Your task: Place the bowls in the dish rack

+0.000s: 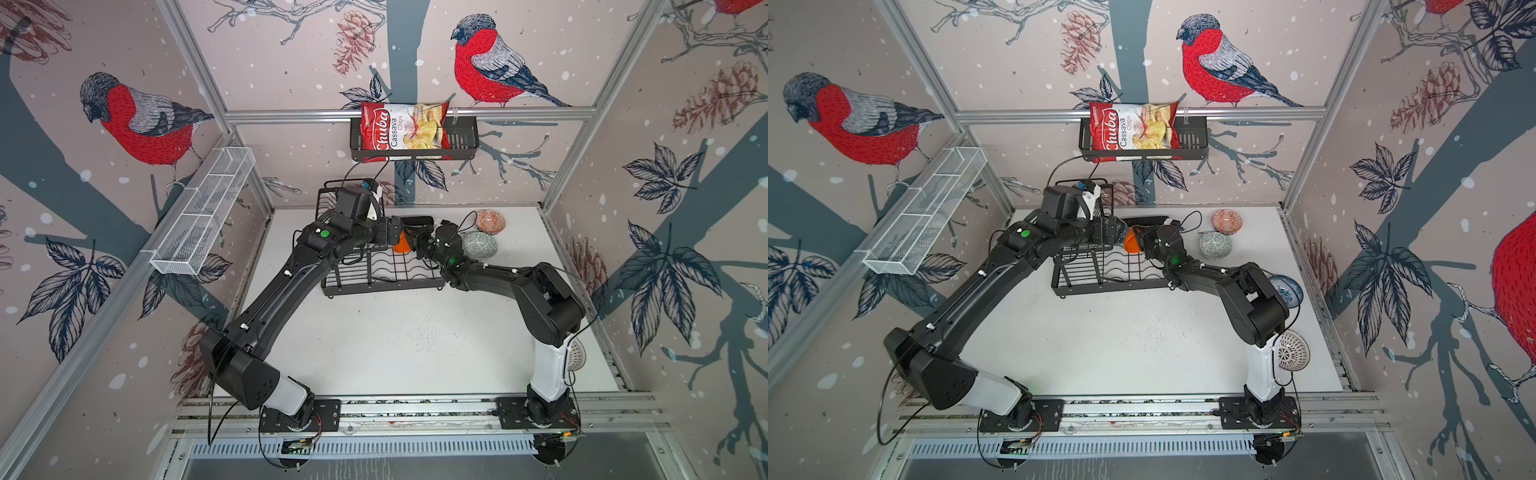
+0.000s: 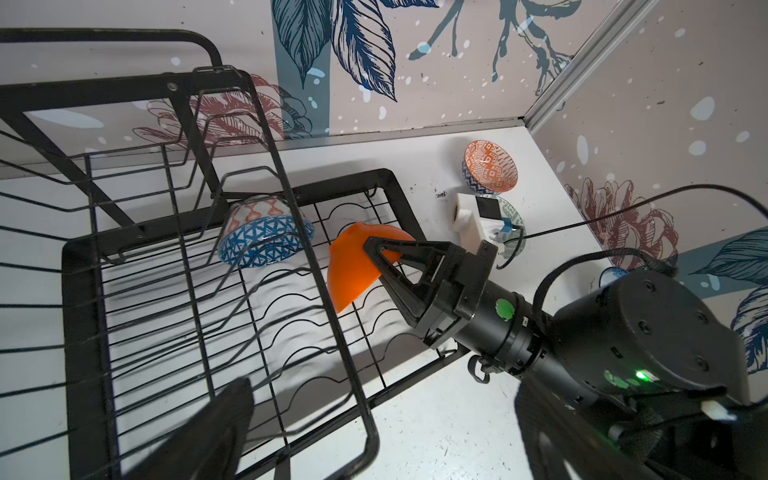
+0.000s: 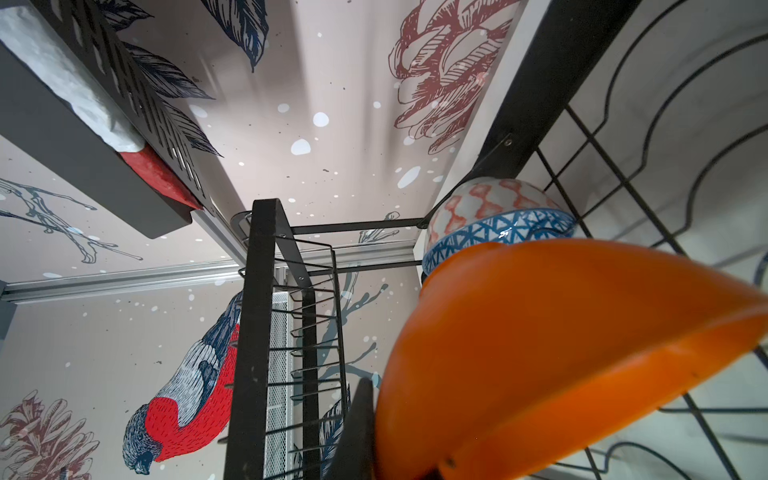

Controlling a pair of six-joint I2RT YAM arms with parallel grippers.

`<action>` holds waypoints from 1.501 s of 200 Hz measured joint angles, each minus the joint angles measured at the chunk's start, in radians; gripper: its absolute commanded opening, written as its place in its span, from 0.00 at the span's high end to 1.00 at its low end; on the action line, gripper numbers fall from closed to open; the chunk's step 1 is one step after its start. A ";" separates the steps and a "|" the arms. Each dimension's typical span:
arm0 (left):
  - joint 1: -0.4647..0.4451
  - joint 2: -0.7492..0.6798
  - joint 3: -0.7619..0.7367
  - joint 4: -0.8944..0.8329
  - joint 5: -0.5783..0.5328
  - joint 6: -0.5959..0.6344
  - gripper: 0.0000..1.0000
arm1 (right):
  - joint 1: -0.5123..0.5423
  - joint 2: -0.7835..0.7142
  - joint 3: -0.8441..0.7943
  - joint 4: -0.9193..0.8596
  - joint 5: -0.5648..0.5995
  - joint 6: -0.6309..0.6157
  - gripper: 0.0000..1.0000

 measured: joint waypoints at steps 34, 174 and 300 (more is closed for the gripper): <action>0.009 -0.002 -0.019 0.014 0.001 0.006 0.02 | 0.016 0.063 0.069 0.013 -0.001 0.003 1.00; 0.024 -0.007 -0.063 0.083 0.027 0.007 0.02 | 0.043 0.291 0.341 -0.068 -0.029 0.078 1.00; 0.030 -0.010 -0.064 0.093 0.029 0.007 0.02 | 0.069 0.395 0.435 -0.060 -0.033 0.180 1.00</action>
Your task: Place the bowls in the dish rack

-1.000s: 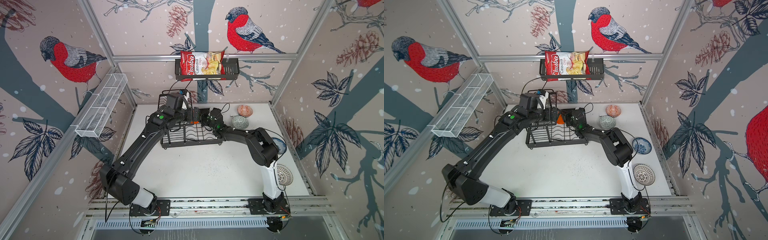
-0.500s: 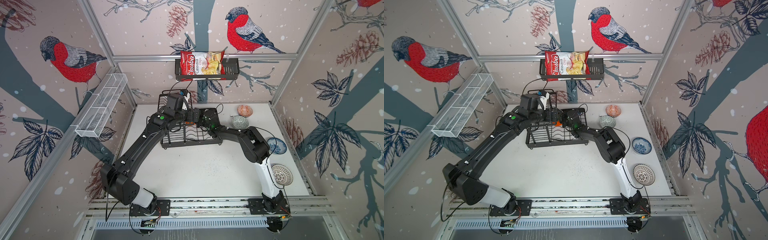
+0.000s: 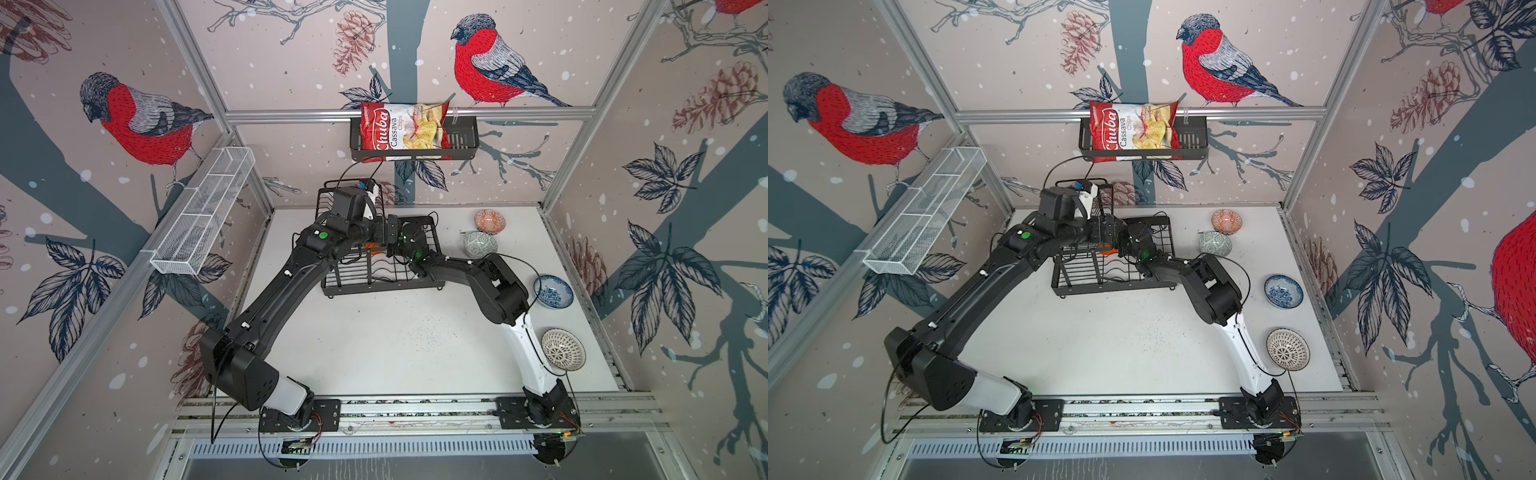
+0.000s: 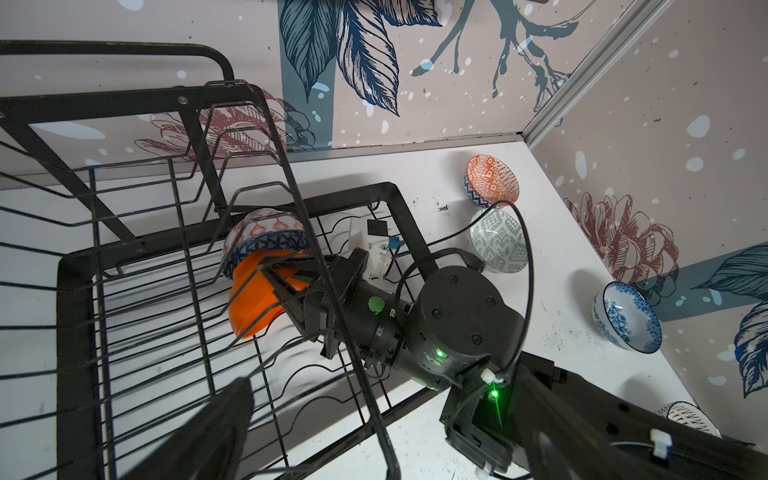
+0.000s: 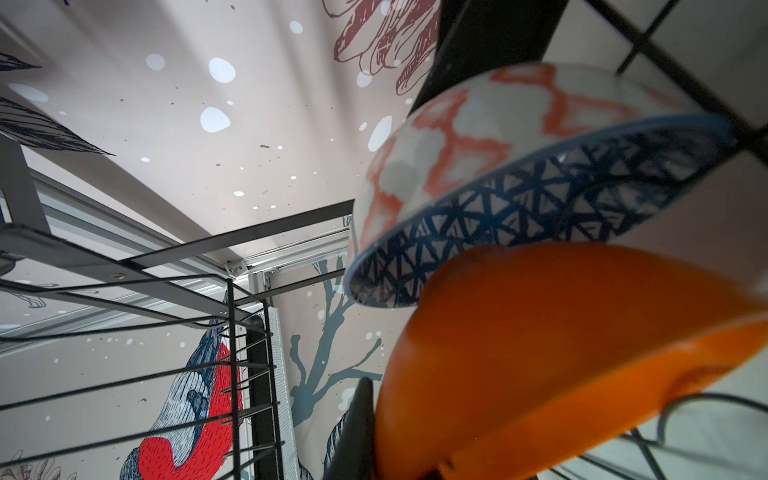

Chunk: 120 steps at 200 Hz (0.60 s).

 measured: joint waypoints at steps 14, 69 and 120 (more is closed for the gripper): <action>0.000 0.000 -0.003 0.000 0.000 0.000 0.02 | 0.000 0.005 0.000 0.010 0.000 0.005 1.00; 0.001 0.000 -0.005 0.000 0.000 -0.001 0.02 | 0.006 0.019 0.004 0.038 0.011 0.036 1.00; 0.001 0.000 -0.005 0.000 -0.002 -0.003 0.02 | 0.016 0.005 -0.040 0.066 0.035 0.080 1.00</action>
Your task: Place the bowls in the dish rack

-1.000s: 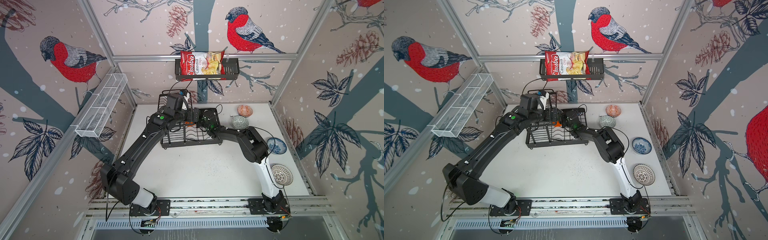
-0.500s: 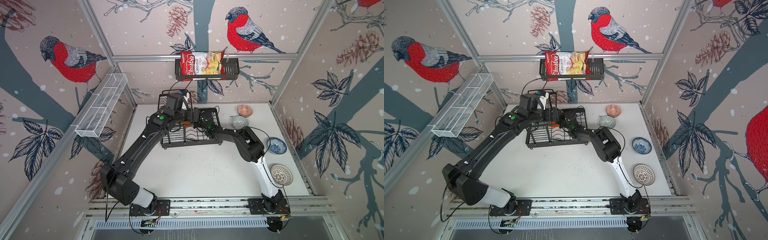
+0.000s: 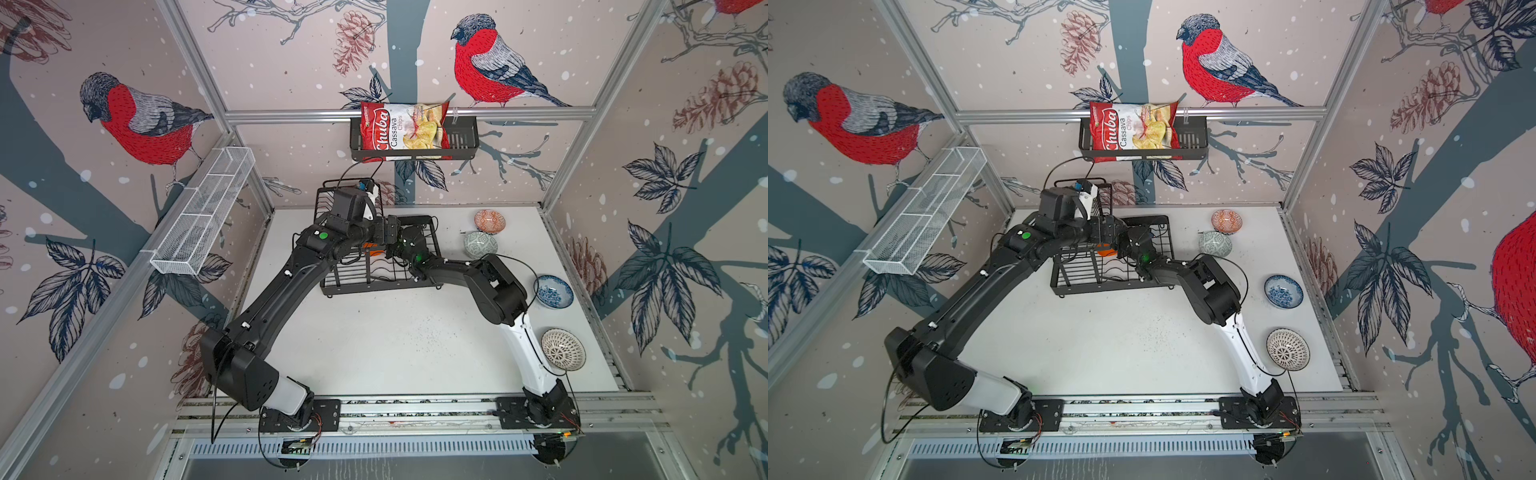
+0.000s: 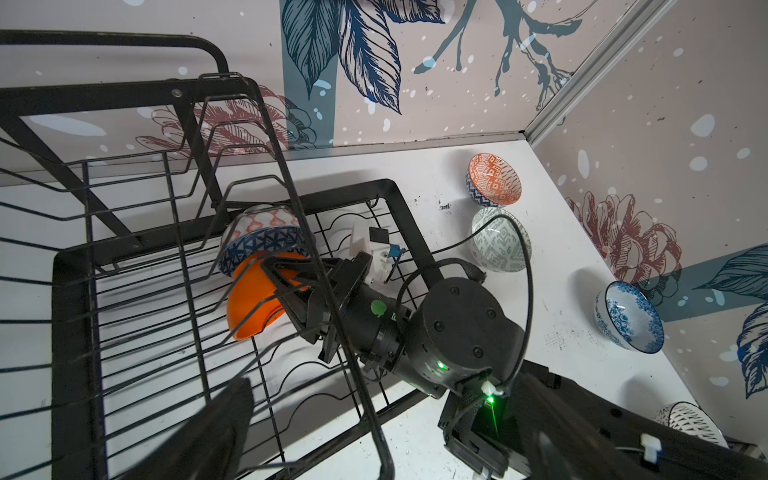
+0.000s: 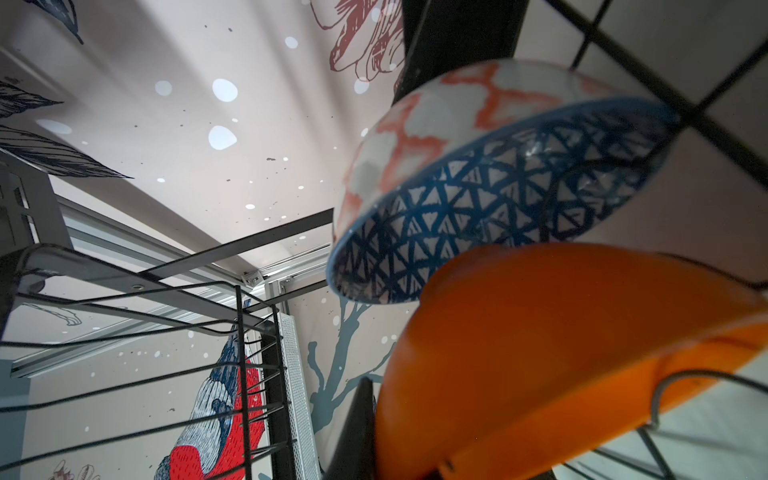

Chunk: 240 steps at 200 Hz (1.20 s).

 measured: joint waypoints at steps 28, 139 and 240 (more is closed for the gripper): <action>0.000 -0.001 -0.003 0.000 0.000 0.000 0.02 | 0.007 -0.008 -0.020 0.014 0.027 0.023 1.00; 0.000 -0.012 -0.014 0.000 0.000 -0.001 0.02 | 0.018 -0.043 -0.074 0.015 0.065 0.063 0.90; 0.000 -0.022 -0.024 0.000 0.000 -0.009 0.02 | 0.021 -0.057 -0.096 0.001 0.066 0.087 0.86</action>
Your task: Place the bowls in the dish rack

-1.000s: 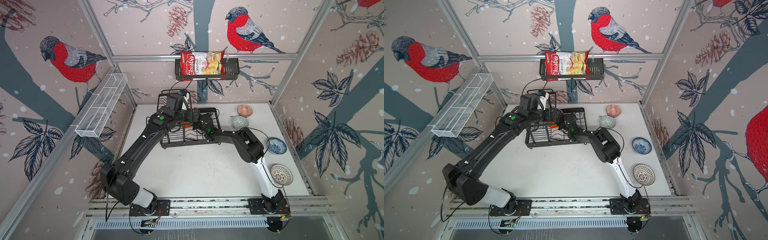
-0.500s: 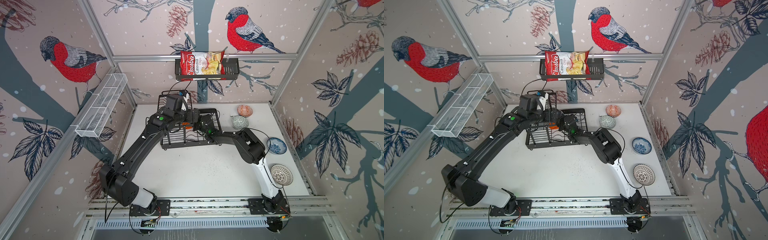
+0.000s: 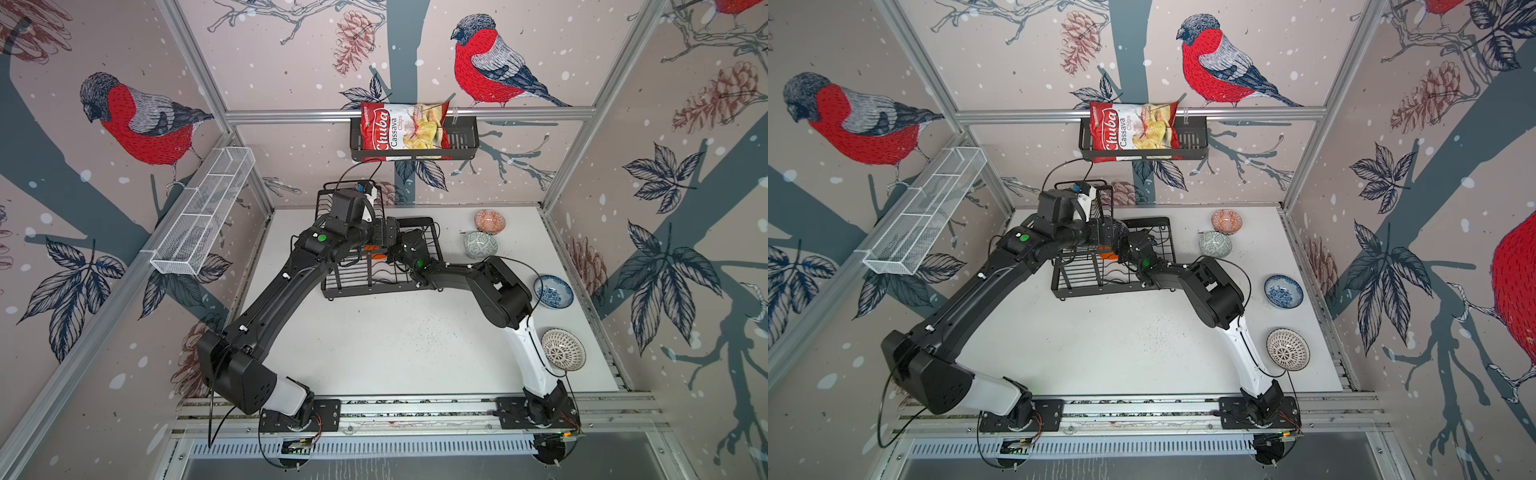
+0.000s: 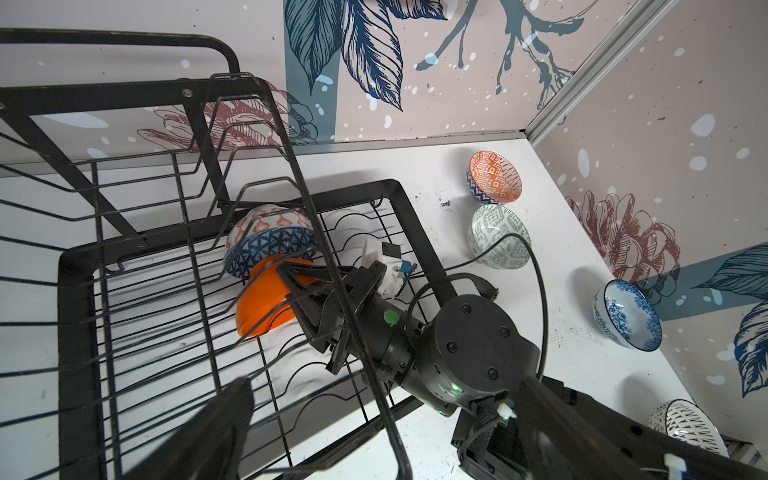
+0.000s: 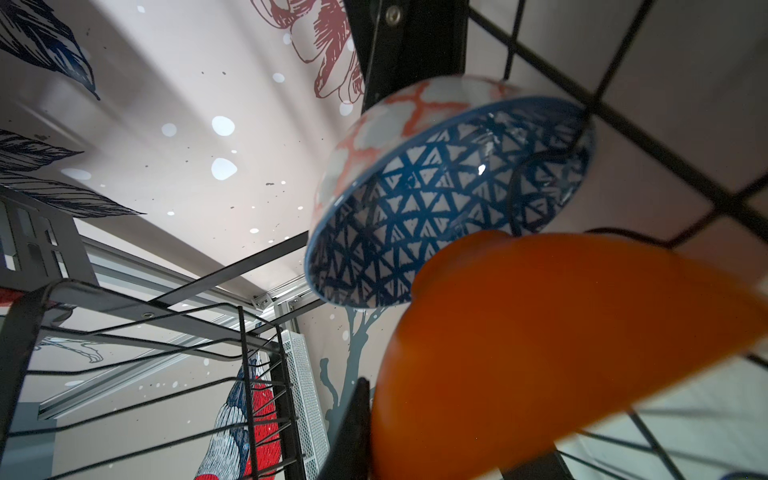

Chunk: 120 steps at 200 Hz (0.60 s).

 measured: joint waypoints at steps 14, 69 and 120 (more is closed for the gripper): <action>0.000 0.000 0.000 0.000 0.000 0.000 0.02 | 0.001 0.000 -0.004 0.001 0.001 0.001 0.85; 0.000 -0.002 -0.002 0.000 0.000 -0.008 0.02 | 0.003 -0.002 -0.007 -0.007 0.001 0.014 0.82; 0.000 -0.005 -0.005 0.000 0.000 -0.008 0.02 | 0.003 -0.004 -0.012 -0.010 0.000 0.015 0.79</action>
